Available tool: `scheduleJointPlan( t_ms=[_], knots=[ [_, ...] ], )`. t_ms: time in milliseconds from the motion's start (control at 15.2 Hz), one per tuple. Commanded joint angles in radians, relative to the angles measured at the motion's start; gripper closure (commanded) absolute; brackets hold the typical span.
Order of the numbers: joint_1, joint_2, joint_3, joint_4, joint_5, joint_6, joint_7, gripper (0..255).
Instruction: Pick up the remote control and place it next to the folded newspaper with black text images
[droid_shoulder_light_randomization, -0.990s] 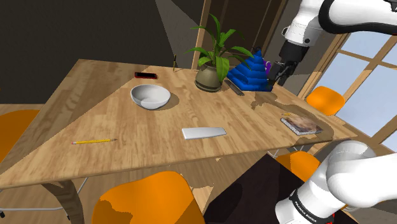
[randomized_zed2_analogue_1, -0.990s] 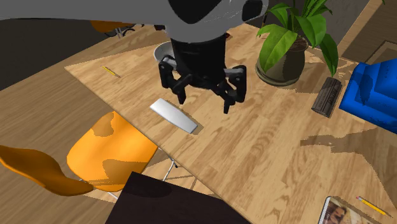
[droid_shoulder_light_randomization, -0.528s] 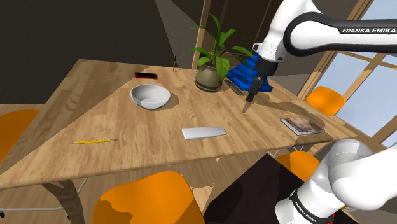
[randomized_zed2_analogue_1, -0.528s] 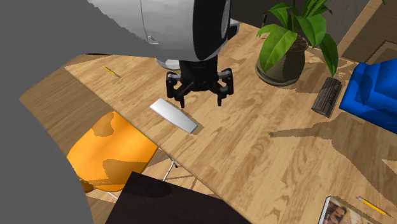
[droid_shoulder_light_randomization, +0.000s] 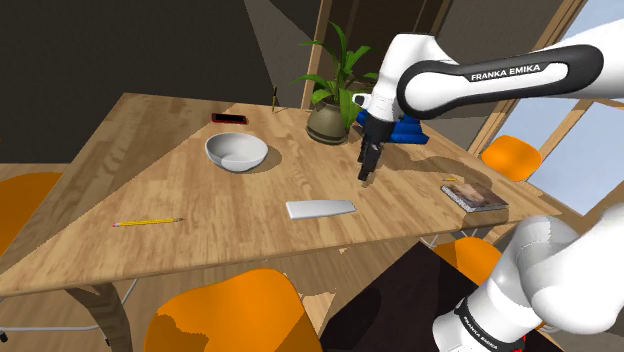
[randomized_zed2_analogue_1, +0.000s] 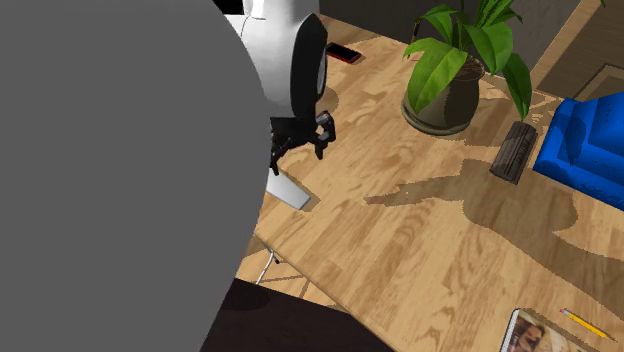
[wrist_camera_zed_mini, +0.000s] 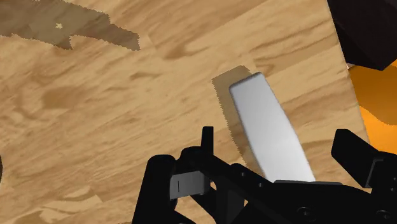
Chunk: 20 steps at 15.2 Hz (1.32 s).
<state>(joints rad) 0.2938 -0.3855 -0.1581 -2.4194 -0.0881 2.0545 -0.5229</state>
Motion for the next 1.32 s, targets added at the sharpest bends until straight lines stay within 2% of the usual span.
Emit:
scheduleJointPlan(
  t_ms=[0, 528, 990, 1254],
  knots=[
    [0.029, 0.061, -0.01, 0.003, 0.012, 0.057, -0.089, 0],
    [0.132, 0.265, -0.003, 0.011, 0.077, 0.234, -0.39, 0],
    [0.133, 0.331, -0.004, -0.025, 0.091, 0.334, -0.4, 0],
    [0.133, 0.336, -0.004, -0.027, 0.093, 0.342, -0.401, 0]
  ],
)
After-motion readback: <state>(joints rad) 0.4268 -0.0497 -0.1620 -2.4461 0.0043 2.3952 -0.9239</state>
